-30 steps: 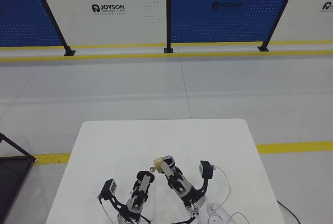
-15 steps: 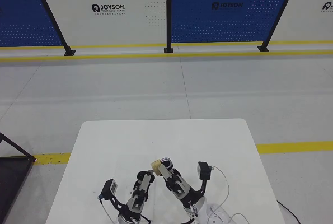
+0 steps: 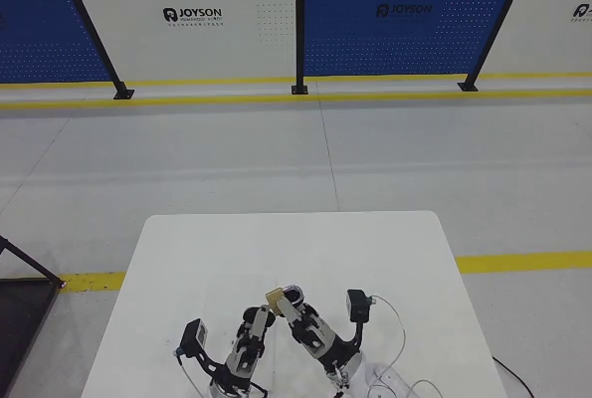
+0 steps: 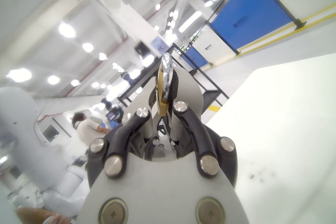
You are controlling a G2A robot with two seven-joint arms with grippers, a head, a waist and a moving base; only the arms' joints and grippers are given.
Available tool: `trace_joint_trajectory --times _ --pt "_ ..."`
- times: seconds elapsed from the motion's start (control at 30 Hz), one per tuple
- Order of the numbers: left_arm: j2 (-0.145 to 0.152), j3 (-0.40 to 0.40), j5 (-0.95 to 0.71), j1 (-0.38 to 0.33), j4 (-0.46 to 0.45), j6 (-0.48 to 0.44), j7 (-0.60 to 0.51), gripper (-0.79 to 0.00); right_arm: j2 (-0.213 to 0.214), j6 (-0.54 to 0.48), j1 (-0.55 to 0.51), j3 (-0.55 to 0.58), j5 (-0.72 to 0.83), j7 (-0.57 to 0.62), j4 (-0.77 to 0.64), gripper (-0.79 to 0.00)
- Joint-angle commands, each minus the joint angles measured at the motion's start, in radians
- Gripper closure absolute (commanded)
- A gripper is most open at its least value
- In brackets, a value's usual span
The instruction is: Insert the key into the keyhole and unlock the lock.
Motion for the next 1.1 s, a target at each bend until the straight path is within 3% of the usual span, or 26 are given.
trace_joint_trajectory --times 0.0,0.63,1.07 --pt "-0.001 -0.001 0.013 -0.002 -0.001 0.009 0.009 0.0 0.001 0.001 -0.001 -0.001 -0.002 -0.002 -0.001 0.0" --pt "0.002 0.022 0.295 -0.028 0.049 0.227 0.227 0.0 0.014 0.027 -0.022 0.017 0.024 0.011 -0.028 0.0" --pt "0.002 0.063 0.498 -0.091 0.162 0.475 0.447 0.0 0.024 0.067 -0.042 0.027 -0.001 0.031 -0.053 0.0"
